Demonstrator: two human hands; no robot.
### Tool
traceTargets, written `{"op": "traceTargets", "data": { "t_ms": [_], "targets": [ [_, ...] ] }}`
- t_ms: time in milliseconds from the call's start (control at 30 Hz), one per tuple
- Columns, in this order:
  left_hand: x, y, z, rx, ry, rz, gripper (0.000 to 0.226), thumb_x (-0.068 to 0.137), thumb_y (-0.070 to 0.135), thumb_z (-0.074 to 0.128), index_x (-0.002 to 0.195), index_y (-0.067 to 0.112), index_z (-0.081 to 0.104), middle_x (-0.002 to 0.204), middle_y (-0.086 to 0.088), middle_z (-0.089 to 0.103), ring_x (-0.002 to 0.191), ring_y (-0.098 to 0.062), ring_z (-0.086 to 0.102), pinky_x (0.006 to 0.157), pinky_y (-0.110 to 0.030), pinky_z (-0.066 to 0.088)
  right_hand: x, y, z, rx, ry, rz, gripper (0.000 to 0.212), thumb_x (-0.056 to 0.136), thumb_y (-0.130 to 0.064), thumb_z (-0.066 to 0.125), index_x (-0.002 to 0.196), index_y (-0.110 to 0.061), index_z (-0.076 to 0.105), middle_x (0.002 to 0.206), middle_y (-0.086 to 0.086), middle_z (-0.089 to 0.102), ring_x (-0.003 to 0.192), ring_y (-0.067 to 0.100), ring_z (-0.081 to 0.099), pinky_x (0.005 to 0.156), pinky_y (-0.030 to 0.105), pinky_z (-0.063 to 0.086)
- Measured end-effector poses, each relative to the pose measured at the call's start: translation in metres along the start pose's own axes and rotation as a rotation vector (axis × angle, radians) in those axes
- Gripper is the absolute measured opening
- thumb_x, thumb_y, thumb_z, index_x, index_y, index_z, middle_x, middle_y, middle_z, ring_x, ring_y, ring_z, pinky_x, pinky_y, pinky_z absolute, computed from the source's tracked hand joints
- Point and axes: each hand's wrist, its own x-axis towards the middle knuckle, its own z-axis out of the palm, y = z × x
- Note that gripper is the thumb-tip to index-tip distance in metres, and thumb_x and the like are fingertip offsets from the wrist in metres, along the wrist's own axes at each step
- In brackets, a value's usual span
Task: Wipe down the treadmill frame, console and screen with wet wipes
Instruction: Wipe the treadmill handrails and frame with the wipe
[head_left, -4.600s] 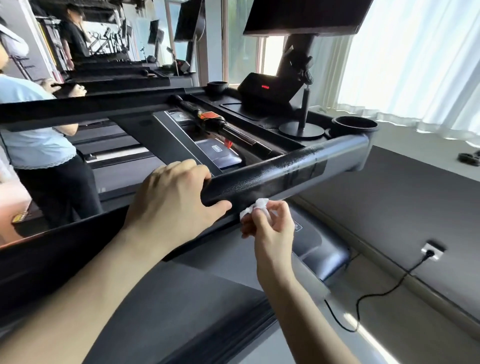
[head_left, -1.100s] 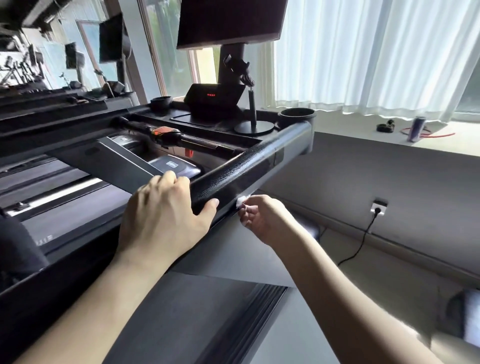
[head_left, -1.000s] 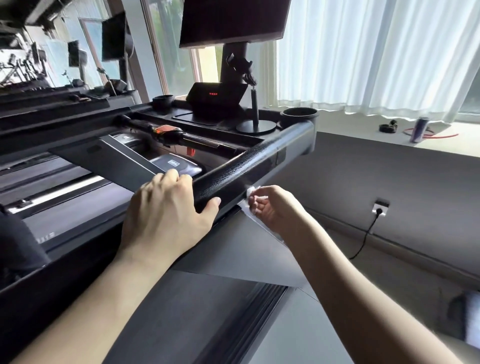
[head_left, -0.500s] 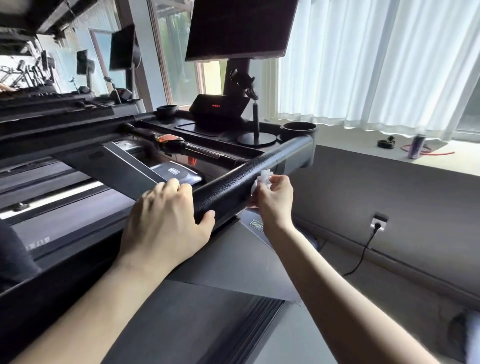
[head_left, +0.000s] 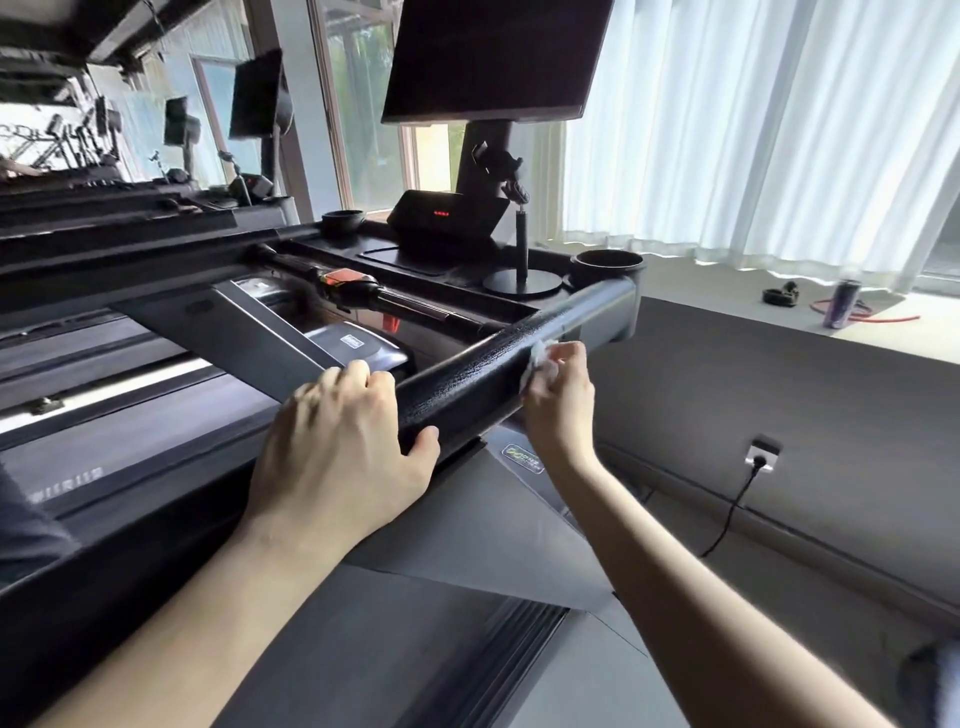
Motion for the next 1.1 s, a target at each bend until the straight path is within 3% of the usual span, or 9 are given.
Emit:
{"op": "traceTargets", "data": {
  "t_ms": [133, 300, 567, 667, 733, 833, 900, 967, 1100],
  "targets": [
    [0.001, -0.001, 0.002, 0.002, 0.007, 0.0, 0.045, 0.081, 0.059, 0.058, 0.093, 0.016, 0.062, 0.088, -0.004, 0.059, 0.089, -0.029, 0.062, 0.079, -0.042, 0.049, -0.056, -0.014, 0.008, 0.008, -0.143, -0.327, 0.008, 0.099, -0.011, 0.042, 0.106, -0.012, 0.045, 0.074, -0.006, 0.06, 0.063, 0.026, 0.053, 0.06, 0.034, 0.037],
    [0.002, -0.003, 0.006, -0.002, 0.012, 0.015, 0.043, 0.079, 0.059, 0.055, 0.089, 0.017, 0.06, 0.086, -0.002, 0.057, 0.088, -0.029, 0.06, 0.078, -0.042, 0.048, -0.054, -0.023, 0.004, -0.091, -0.22, -0.632, 0.012, 0.109, -0.027, 0.039, 0.117, -0.021, 0.047, 0.078, -0.011, 0.061, 0.067, 0.026, 0.059, 0.058, 0.038, 0.045],
    [0.002, -0.004, 0.007, -0.011, 0.048, 0.024, 0.046, 0.078, 0.059, 0.046, 0.087, 0.016, 0.061, 0.085, -0.003, 0.057, 0.086, -0.029, 0.061, 0.077, -0.042, 0.049, 0.005, -0.007, 0.008, -0.324, 0.044, -0.335, 0.011, 0.106, -0.016, 0.042, 0.107, -0.016, 0.052, 0.089, 0.011, 0.07, 0.082, 0.042, 0.063, 0.062, 0.038, 0.036],
    [0.002, -0.003, 0.008, -0.012, 0.041, 0.023, 0.048, 0.077, 0.059, 0.039, 0.086, 0.017, 0.06, 0.085, -0.003, 0.057, 0.086, -0.028, 0.06, 0.077, -0.041, 0.049, -0.037, -0.021, 0.011, -0.249, -0.025, -0.587, 0.02, 0.105, -0.015, 0.041, 0.118, -0.024, 0.053, 0.117, 0.001, 0.069, 0.1, 0.026, 0.065, 0.071, 0.036, 0.049],
    [0.002, -0.004, 0.008, -0.013, 0.042, 0.027, 0.043, 0.078, 0.057, 0.039, 0.084, 0.018, 0.056, 0.085, -0.002, 0.056, 0.086, -0.027, 0.06, 0.076, -0.041, 0.048, -0.062, -0.021, 0.013, -0.17, -0.176, -0.716, 0.033, 0.104, -0.019, 0.041, 0.132, -0.016, 0.058, 0.132, 0.001, 0.063, 0.114, 0.024, 0.064, 0.083, 0.035, 0.055],
    [0.002, -0.005, 0.009, -0.027, 0.041, 0.035, 0.038, 0.079, 0.054, 0.04, 0.082, 0.019, 0.054, 0.085, -0.002, 0.055, 0.085, -0.027, 0.06, 0.077, -0.042, 0.048, -0.064, -0.014, 0.012, -0.189, -0.288, -0.83, 0.041, 0.1, -0.014, 0.045, 0.138, -0.008, 0.059, 0.12, 0.007, 0.065, 0.1, 0.034, 0.067, 0.071, 0.047, 0.058],
    [0.002, -0.006, 0.01, -0.021, 0.037, 0.039, 0.038, 0.078, 0.054, 0.041, 0.082, 0.019, 0.055, 0.085, -0.002, 0.055, 0.085, -0.027, 0.059, 0.077, -0.041, 0.048, -0.049, -0.006, 0.007, -0.243, -0.281, -0.892, 0.038, 0.102, -0.008, 0.044, 0.136, -0.006, 0.06, 0.124, 0.009, 0.066, 0.105, 0.036, 0.067, 0.079, 0.046, 0.058],
    [0.002, -0.006, 0.01, -0.016, 0.045, 0.044, 0.037, 0.076, 0.052, 0.042, 0.081, 0.018, 0.054, 0.084, -0.002, 0.054, 0.084, -0.027, 0.058, 0.075, -0.041, 0.048, -0.027, 0.002, 0.0, -0.27, -0.219, -0.832, 0.035, 0.101, -0.003, 0.044, 0.129, -0.006, 0.064, 0.128, 0.009, 0.065, 0.114, 0.034, 0.065, 0.091, 0.04, 0.056],
    [0.0, -0.006, 0.009, -0.03, 0.061, 0.05, 0.031, 0.075, 0.047, 0.044, 0.078, 0.017, 0.052, 0.079, -0.002, 0.05, 0.079, -0.027, 0.056, 0.072, -0.04, 0.048, -0.001, 0.011, 0.001, -0.326, -0.034, -0.523, 0.021, 0.098, 0.0, 0.046, 0.109, -0.006, 0.063, 0.111, 0.014, 0.067, 0.101, 0.037, 0.064, 0.083, 0.039, 0.053]
  ]
}}
